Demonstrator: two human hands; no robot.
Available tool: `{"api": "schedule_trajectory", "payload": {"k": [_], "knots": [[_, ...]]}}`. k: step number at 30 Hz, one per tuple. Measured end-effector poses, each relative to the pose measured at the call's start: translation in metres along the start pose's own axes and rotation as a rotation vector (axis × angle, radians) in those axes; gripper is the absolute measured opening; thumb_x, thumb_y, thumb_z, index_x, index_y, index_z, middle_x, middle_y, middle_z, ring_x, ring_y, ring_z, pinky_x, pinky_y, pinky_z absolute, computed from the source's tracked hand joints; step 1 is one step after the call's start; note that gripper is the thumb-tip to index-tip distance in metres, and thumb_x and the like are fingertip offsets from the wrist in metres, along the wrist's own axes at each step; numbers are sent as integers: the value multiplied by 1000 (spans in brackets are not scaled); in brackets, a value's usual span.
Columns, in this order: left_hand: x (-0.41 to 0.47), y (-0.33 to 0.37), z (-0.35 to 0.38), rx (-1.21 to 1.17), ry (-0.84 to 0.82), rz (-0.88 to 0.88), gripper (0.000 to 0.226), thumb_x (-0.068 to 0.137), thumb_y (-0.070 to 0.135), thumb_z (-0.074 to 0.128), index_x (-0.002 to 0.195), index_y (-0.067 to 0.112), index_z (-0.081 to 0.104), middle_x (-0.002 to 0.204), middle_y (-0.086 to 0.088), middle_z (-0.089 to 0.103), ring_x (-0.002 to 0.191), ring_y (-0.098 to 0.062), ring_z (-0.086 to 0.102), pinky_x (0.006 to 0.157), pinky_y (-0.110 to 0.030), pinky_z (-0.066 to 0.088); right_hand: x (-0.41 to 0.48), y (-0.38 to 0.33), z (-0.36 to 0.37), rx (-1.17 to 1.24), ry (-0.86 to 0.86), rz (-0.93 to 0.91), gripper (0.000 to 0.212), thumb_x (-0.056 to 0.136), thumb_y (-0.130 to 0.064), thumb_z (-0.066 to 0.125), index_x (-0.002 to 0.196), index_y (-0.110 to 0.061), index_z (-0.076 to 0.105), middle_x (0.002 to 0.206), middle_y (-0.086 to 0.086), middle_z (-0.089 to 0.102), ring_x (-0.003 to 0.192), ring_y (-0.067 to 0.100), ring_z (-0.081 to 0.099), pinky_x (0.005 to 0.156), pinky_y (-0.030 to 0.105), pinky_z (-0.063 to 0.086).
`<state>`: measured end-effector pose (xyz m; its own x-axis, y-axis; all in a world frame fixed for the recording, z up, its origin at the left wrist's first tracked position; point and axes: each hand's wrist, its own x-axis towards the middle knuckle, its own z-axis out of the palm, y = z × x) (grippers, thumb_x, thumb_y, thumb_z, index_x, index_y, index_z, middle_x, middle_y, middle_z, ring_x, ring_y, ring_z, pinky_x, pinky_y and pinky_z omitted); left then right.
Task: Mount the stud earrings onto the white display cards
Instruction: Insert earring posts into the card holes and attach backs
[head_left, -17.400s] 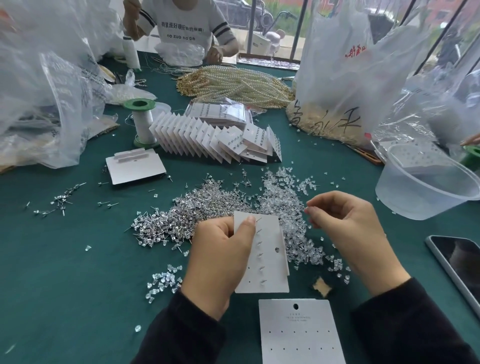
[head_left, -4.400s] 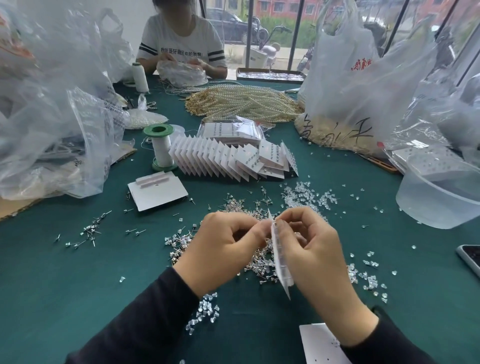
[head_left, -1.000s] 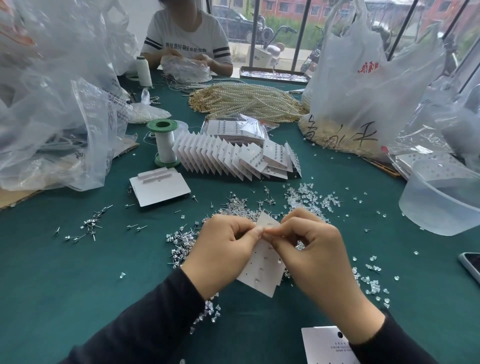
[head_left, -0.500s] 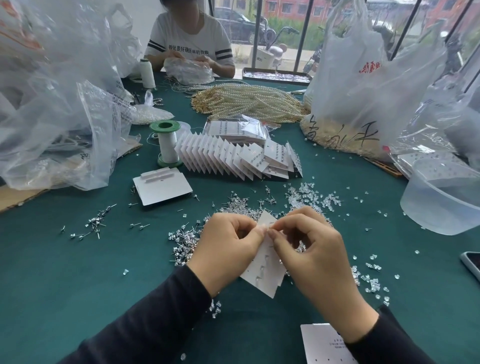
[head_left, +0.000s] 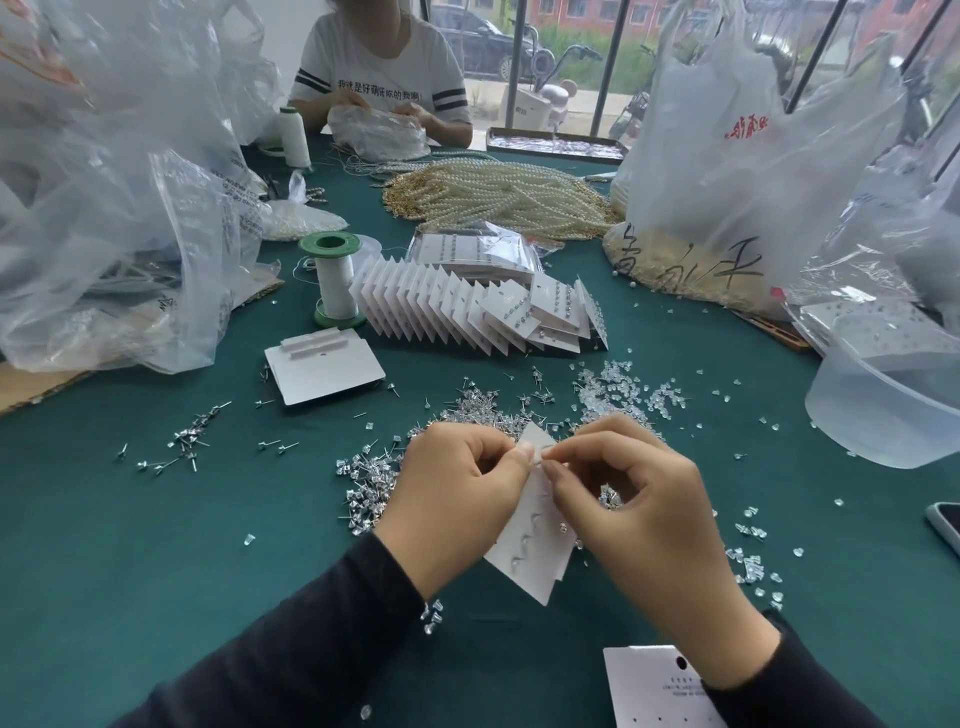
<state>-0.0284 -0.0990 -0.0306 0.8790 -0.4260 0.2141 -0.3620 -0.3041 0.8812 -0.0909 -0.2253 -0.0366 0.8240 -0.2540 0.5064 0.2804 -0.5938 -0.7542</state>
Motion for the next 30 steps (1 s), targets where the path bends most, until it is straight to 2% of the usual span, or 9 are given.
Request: {"api": "schedule_trajectory", "payload": {"k": [3,8,12,16,26,28,30], "knots": [[0,1,-2,23,6,13,37,84,15,59,51,1,57,41,5,37,40,-7,32,43,-14,24,1,0,0,8,0,25,12,74,0,72,71,-12,71,72,-4,62,63,13,58,56,19,47],[-1,3,-2,79,27,67,35,83,16,60,53,-1,58,41,5,38,42,-8,36,43,-14,27,0,-2,0,-10,-22,11,12,74,-1,70,70,-12,69,72,-3,61,62,15,58,55,24,47],[-1,2,-1,146,57,99,34,81,14,61,50,2,56,40,5,38,45,-8,39,45,-13,29,-1,-4,4,-43,-38,-7,5,71,-9,67,67,-12,68,70,-4,59,60,13,56,55,24,47],[-1,0,-1,147,70,71,33,80,13,61,49,2,55,40,5,37,48,-9,39,45,-14,30,-3,-3,9,-87,-24,-12,12,70,-1,70,65,-11,68,68,-3,60,58,13,56,53,28,47],[-1,-1,-2,146,74,47,35,79,14,61,47,4,53,37,6,34,42,-7,38,44,-13,28,-3,-3,10,-61,-1,4,10,71,-10,64,66,-18,66,70,-9,62,64,8,61,58,20,50],[0,1,-5,42,-1,16,39,83,21,61,48,6,54,39,6,39,40,-6,37,44,-11,28,-2,-2,9,-42,15,7,10,72,-11,63,68,-20,65,72,-9,62,66,8,60,60,20,50],[3,6,-13,-187,-184,-78,40,83,39,59,59,7,64,53,-2,60,44,-7,49,46,-20,41,-1,1,6,-39,58,-16,9,74,-7,65,70,-16,66,73,-7,61,68,9,60,63,20,49]]}}
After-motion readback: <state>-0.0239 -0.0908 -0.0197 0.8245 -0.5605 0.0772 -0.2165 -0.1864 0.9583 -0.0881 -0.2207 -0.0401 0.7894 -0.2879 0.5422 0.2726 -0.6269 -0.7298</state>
